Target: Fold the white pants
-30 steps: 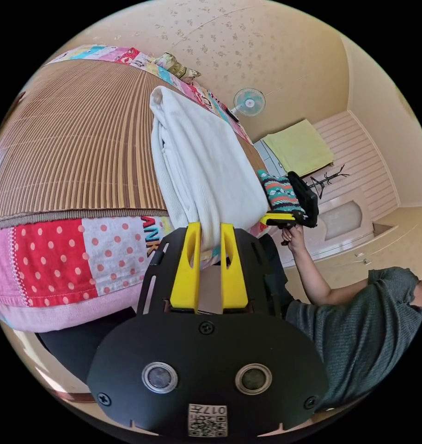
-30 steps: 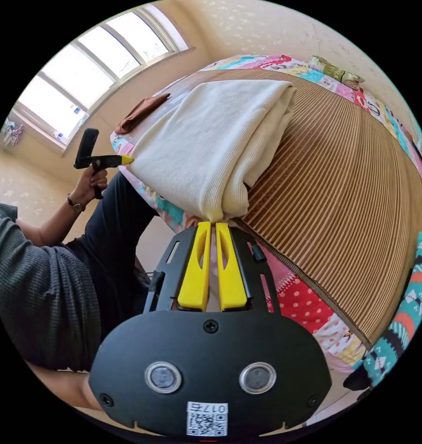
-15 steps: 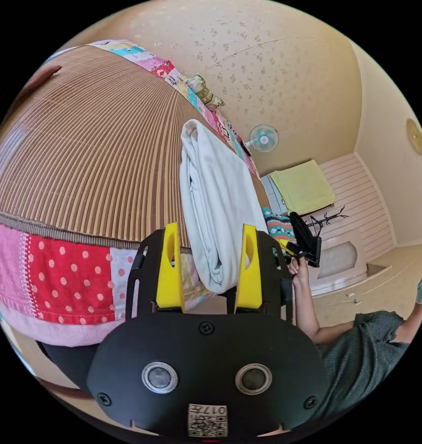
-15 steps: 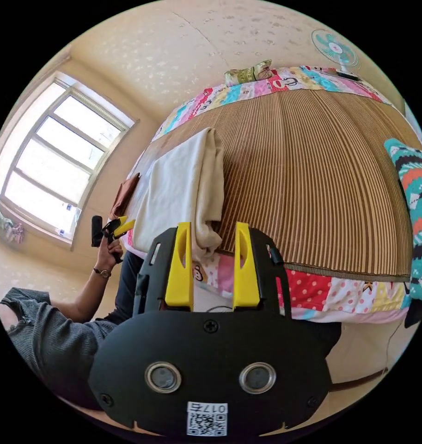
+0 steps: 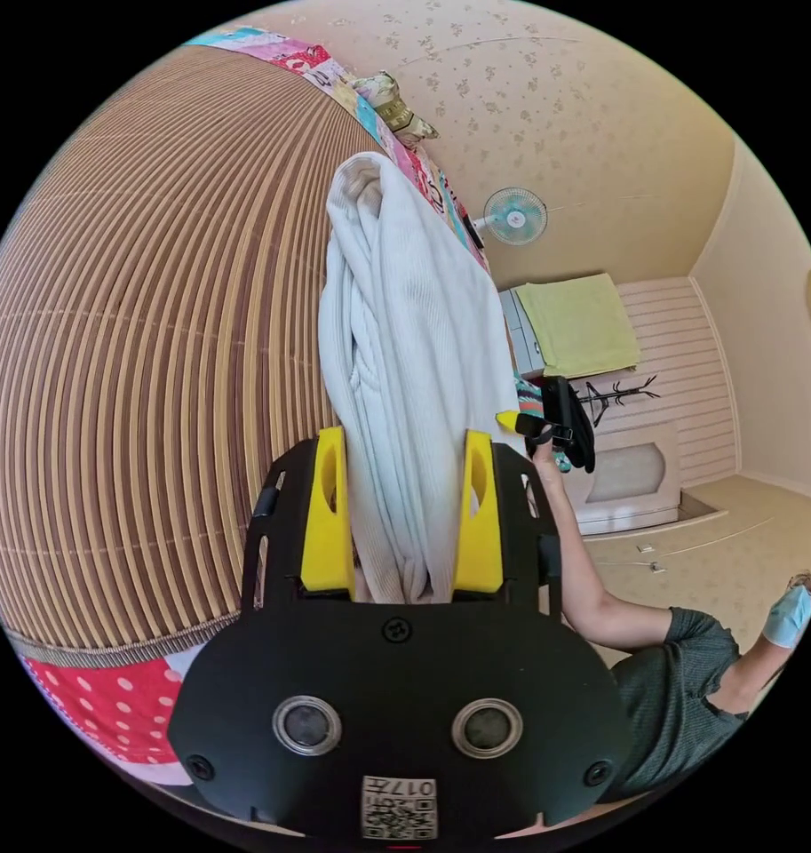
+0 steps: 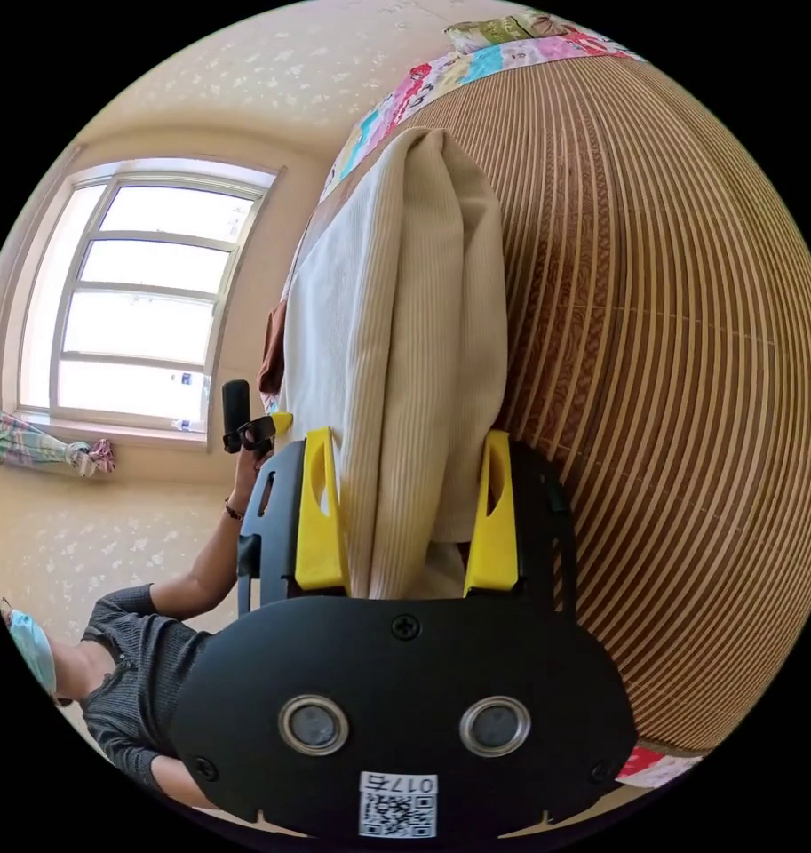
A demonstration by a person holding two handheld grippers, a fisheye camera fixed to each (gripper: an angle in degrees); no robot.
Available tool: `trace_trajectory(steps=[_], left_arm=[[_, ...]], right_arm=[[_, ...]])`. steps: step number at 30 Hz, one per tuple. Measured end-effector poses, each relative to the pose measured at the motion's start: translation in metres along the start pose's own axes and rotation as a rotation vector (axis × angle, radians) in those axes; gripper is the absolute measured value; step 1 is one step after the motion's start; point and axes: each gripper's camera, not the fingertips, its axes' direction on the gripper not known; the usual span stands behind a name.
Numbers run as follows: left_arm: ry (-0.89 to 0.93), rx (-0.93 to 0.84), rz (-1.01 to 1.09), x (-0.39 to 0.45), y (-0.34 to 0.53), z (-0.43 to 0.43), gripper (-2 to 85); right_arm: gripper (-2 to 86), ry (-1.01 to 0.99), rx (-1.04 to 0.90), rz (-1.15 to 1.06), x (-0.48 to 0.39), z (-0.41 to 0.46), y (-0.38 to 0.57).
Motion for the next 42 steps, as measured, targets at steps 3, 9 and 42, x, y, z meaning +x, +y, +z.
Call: trace_trajectory(steps=[3,9,42], left_arm=[[0.076,-0.068,-0.053,-0.016,0.003,0.008,15.4],[0.318,-0.211,0.009,-0.042,0.062,0.018,12.8],[0.230,-0.592,0.585,0.420,-0.026,0.502,17.5]], right_arm=[[20.1,-0.126,-0.065,-0.013,0.017,-0.001,0.006],[16.9,-0.286,-0.210,-0.079,0.028,0.005,0.065],[13.9,0.781,0.552,0.478,-0.035,-0.463,0.365]])
